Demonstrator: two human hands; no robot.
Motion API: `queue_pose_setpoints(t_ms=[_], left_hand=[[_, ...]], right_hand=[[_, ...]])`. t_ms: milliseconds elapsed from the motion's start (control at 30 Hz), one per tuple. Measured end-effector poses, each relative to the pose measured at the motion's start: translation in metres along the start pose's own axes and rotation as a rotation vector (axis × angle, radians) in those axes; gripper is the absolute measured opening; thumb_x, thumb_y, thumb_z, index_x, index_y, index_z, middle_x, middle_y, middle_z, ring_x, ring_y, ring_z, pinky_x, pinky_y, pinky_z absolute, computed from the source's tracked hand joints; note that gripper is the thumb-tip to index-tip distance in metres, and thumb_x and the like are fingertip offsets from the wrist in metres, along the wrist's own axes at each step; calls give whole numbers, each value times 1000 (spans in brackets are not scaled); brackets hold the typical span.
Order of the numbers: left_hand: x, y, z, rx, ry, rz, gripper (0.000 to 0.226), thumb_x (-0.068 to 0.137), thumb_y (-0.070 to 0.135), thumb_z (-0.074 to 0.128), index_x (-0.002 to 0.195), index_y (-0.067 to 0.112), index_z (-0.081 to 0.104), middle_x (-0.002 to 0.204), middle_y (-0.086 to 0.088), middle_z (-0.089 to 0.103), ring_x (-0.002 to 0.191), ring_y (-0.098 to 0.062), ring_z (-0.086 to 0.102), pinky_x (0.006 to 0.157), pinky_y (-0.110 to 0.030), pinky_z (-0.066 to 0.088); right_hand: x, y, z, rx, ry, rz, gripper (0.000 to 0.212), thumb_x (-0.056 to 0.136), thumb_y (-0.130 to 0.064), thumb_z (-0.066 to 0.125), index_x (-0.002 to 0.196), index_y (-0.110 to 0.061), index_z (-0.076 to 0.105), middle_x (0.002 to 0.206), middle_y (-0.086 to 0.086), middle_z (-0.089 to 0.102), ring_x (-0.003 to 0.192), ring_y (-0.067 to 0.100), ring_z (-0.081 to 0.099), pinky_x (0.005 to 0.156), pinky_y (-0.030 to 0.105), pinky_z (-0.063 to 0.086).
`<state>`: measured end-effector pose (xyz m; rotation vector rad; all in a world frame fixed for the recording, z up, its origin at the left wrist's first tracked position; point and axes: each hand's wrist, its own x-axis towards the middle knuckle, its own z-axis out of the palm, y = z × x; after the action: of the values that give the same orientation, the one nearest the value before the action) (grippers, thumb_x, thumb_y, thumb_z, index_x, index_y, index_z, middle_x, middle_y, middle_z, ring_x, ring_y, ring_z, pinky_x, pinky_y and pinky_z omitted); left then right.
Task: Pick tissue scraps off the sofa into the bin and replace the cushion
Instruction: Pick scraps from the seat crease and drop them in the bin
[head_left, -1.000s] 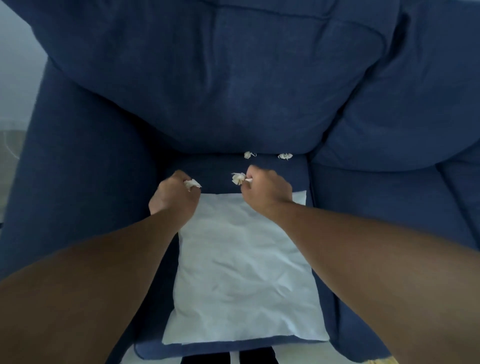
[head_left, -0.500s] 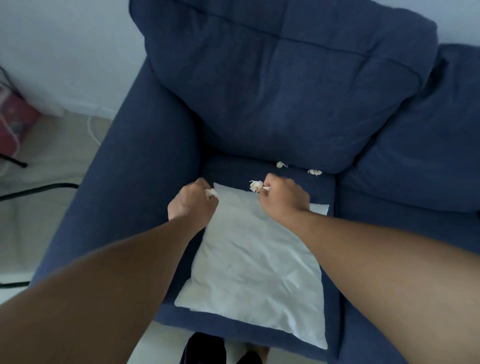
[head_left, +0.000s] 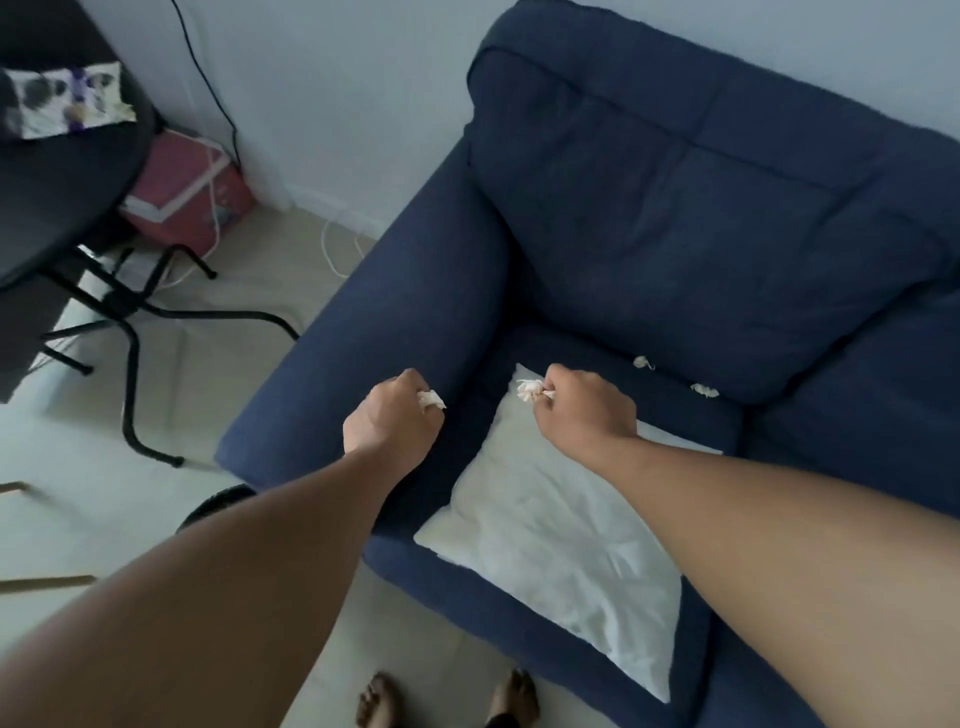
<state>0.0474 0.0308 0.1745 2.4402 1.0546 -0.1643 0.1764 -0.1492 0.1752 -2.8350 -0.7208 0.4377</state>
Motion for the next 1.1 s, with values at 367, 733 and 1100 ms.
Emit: queue_pose_setpoints(t_ms=[367, 733, 1100], left_hand=[[-45, -138, -55, -58, 76, -211, 24, 91, 36, 53, 113, 29, 58, 95, 7, 60, 83, -23, 59, 70, -34, 49], [-115, -331, -61, -133, 68, -564, 34, 93, 38, 55, 126, 30, 59, 119, 2, 65, 107, -24, 62, 76, -32, 45], [-115, -417, -40, -142, 34, -676, 44, 87, 48, 60, 125, 27, 53, 109, 2, 64, 101, -27, 64, 82, -39, 52]], right_hand=[[-30, -155, 41, -36, -60, -239, 14, 98, -34, 52, 101, -23, 59, 99, -5, 67, 89, 25, 61, 70, 34, 47], [-98, -330, 135, -72, -311, -509, 13, 99, -36, 50, 97, -25, 57, 96, -3, 66, 83, 26, 58, 67, 35, 46], [-121, -403, 213, -178, -364, -473, 13, 100, -33, 48, 99, -24, 57, 99, 1, 66, 84, 28, 54, 71, 34, 44]])
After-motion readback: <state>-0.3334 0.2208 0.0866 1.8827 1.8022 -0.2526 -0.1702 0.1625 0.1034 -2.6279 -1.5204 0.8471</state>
